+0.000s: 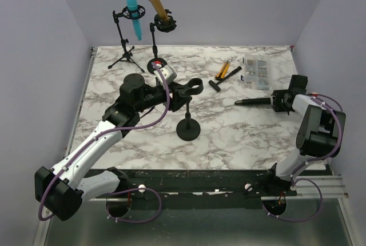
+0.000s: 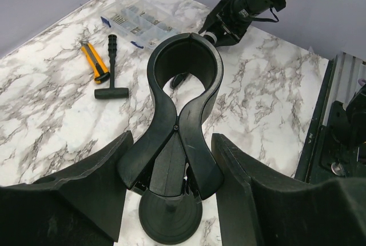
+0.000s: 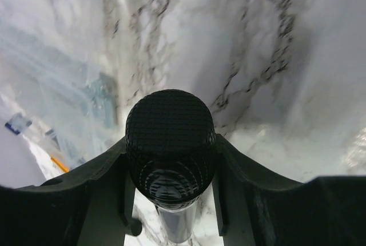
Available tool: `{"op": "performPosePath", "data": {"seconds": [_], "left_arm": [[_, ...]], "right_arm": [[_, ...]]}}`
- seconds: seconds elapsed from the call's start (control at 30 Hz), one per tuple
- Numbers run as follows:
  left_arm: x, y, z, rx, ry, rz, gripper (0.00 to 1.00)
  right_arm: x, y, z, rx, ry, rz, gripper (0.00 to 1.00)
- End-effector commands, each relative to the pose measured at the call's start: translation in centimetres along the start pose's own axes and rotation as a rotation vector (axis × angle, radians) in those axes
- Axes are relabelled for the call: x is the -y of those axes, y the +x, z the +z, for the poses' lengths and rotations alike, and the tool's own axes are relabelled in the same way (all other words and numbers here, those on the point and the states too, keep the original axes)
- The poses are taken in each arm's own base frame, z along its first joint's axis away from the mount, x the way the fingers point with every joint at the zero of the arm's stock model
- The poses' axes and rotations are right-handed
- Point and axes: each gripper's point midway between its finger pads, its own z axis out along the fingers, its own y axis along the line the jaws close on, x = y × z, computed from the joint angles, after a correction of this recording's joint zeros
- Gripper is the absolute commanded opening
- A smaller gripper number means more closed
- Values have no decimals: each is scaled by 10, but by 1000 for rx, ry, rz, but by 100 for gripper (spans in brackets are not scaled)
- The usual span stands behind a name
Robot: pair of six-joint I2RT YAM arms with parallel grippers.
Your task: Remove the microphone from the stand
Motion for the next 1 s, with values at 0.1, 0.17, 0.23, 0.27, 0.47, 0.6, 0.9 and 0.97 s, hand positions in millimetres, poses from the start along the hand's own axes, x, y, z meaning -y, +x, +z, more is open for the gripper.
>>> {"op": "performPosePath", "data": {"seconds": [0.1, 0.17, 0.23, 0.27, 0.47, 0.6, 0.9, 0.97], "left_arm": [[7, -21, -5, 38, 9, 3, 0], [8, -21, -5, 38, 10, 1, 0], [8, -21, -5, 39, 11, 2, 0], [8, -21, -5, 38, 11, 1, 0], [9, -22, -6, 41, 15, 2, 0], [9, -22, -6, 41, 12, 2, 0], [11, -24, -8, 48, 19, 8, 14], [12, -24, -10, 49, 19, 10, 24]], "right_arm": [[25, -7, 28, -17, 63, 61, 20], [28, -5, 31, -23, 72, 62, 29], [32, -4, 32, -18, 78, 66, 40], [35, -4, 32, -17, 82, 66, 44], [37, -10, 23, 26, 60, 35, 87], [41, -12, 18, 39, 59, -23, 98], [43, -9, -15, 39, -42, -253, 100], [39, -11, -28, 49, -65, -312, 100]]}}
